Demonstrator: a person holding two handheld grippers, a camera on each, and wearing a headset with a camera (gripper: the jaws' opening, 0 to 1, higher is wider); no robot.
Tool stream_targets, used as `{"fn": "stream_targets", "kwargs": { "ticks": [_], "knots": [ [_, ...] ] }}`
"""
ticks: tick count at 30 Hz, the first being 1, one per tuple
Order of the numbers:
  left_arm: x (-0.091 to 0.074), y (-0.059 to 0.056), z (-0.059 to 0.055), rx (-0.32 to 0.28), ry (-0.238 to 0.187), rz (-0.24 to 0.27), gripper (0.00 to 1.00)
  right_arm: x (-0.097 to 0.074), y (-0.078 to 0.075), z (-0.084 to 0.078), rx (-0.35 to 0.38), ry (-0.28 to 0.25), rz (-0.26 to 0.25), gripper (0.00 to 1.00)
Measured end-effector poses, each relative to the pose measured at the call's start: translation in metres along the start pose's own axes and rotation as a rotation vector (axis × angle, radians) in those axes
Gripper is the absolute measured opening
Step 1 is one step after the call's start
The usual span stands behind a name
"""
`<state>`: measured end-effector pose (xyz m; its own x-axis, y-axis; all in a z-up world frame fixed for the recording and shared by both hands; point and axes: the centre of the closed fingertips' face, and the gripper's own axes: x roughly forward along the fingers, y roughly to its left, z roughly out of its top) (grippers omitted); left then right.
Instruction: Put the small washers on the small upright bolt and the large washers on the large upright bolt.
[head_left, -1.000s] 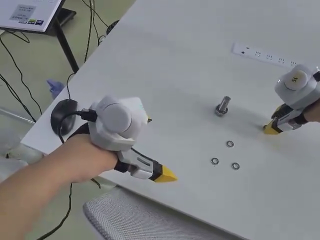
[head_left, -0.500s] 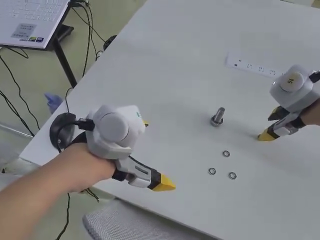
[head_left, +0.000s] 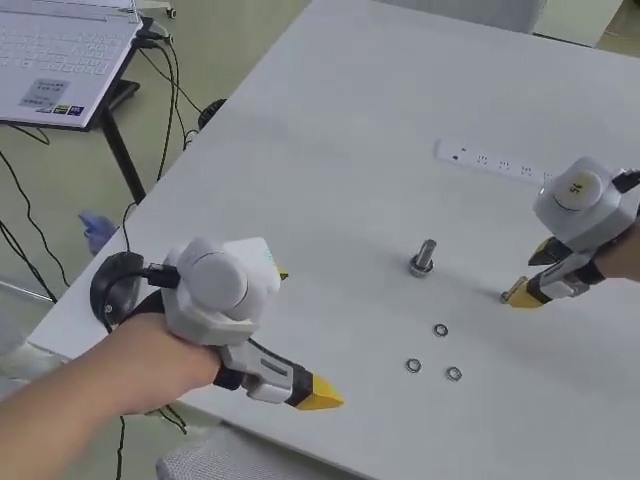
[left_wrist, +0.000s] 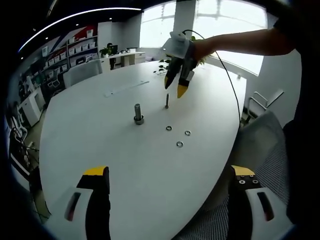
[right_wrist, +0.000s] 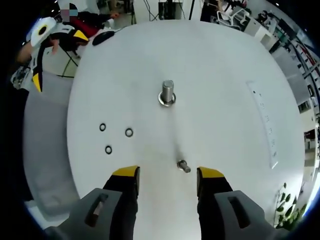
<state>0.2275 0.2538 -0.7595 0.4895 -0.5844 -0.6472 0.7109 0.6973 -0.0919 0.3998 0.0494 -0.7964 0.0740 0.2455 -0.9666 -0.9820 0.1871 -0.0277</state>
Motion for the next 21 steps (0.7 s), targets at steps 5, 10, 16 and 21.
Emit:
{"fn": "stream_targets", "kwargs": {
  "ticks": [5,10,16,21],
  "knots": [
    [-0.001,-0.002,0.000,0.001,-0.003,-0.007,0.99,-0.002,0.015,0.007,0.014,-0.030,0.021,0.47],
    [0.000,-0.006,-0.004,0.008,0.012,-0.013,0.98,0.001,0.032,0.010,-0.014,-0.025,0.032,0.47],
    [-0.001,-0.005,-0.002,0.004,0.000,0.001,0.99,0.004,0.047,0.014,-0.030,-0.030,0.045,0.47],
    [-0.004,-0.002,-0.001,0.008,0.003,0.011,0.98,0.007,0.060,0.020,-0.042,-0.038,0.054,0.47]
  ]
}}
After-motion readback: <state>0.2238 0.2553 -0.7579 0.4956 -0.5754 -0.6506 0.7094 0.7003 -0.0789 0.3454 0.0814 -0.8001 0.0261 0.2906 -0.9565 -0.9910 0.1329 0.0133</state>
